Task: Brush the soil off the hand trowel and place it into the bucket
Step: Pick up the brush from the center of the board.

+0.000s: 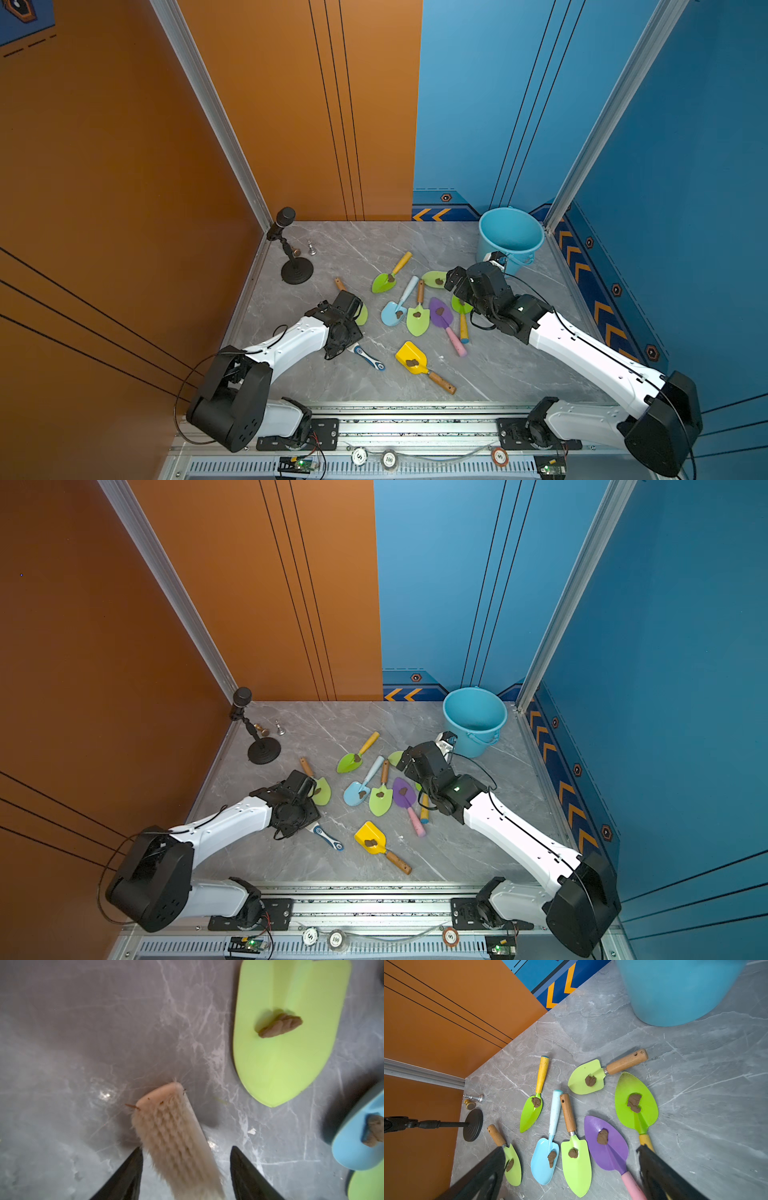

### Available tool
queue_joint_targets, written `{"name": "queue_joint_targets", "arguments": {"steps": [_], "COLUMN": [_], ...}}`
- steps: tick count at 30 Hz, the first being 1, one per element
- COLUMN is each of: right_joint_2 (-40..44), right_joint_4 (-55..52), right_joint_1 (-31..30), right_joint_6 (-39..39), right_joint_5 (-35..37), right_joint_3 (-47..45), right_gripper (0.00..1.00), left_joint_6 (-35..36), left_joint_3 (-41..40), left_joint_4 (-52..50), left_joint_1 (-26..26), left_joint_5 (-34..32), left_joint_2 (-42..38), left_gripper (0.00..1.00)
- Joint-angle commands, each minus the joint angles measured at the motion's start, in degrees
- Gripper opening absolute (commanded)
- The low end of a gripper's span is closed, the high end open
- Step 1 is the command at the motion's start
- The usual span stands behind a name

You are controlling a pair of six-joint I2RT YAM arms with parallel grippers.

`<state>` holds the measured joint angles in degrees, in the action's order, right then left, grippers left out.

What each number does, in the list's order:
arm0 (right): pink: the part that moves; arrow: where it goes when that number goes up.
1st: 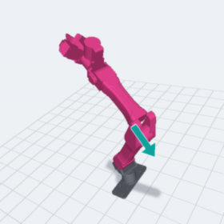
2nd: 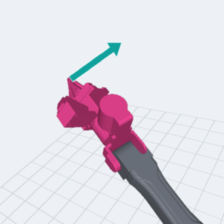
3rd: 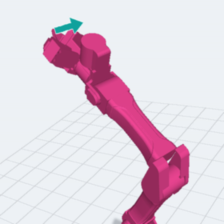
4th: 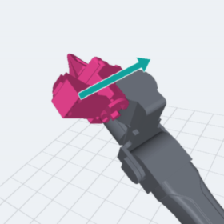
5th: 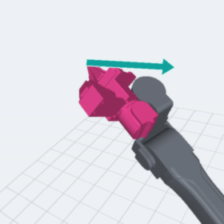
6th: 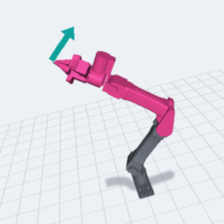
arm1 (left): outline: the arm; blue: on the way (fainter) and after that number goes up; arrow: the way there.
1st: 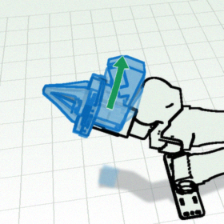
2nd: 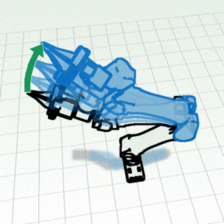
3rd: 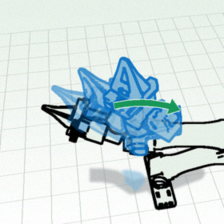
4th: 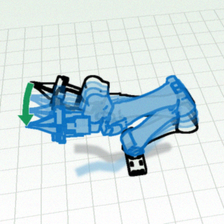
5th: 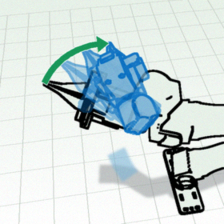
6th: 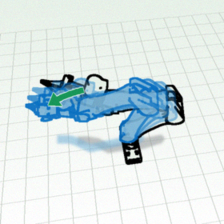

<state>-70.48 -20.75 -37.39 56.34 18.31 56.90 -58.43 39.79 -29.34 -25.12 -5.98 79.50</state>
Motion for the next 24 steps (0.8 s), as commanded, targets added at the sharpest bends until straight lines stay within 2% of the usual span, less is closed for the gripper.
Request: {"name": "queue_joint_targets", "arguments": {"steps": [1, 4, 8, 12, 14, 16, 19, 20, 24], "right_joint_2": [1.0, 1.1, 1.3, 1.1, 0.8, 0.1, -2.6, -3.9, -10.2], "right_joint_4": [-1.7, -2.3, -2.5, -1.4, 1.0, 3.4, 6.2, 6.7, 12.5], "right_joint_1": [0.5, 0.6, 0.9, 2.1, 3.3, 4.2, 6.1, 6.8, 8.7], "right_joint_6": [-0.8, -0.5, -0.3, -1.4, -3.6, -6.6, -11.0, -12.2, -15.1], "right_joint_5": [1.9, 2.3, 2.3, 0.4, -3.1, -6.6, -13.6, -17.1, -33.6], "right_joint_3": [-0.5, -0.8, -1.1, -1.0, -0.7, 0.2, 3.6, 5.4, 12.5], "right_gripper": [1.00, 1.00, 1.00, 1.00, 1.00, 1.00, 1.00, 1.00, 1.00], "left_joint_6": [-0.5, -0.5, -0.3, 2.1, 4.8, 8.3, 12.5, 12.9, 13.9], "left_joint_3": [1.8, 2.0, 1.9, 2.6, 3.4, 4.6, 7.3, 8.7, 18.3], "left_joint_4": [0.8, 1.1, 1.3, 1.0, 1.0, 2.7, 9.0, 11.6, 20.0], "left_joint_1": [0.4, 0.3, 0.3, 0.1, 0.4, 1.2, 3.4, 4.5, 8.0], "left_joint_5": [0.1, -0.2, -0.3, -0.4, 0.9, 4.9, 15.8, 19.9, 34.2], "left_joint_2": [1.9, 2.7, 2.5, -1.0, -4.5, -8.3, -12.3, -12.6, -8.9], "left_gripper": [0.62, 0.53, 0.33, 0.20, 0.11, 0.10, 0.07, 0.01, 0.00]}}
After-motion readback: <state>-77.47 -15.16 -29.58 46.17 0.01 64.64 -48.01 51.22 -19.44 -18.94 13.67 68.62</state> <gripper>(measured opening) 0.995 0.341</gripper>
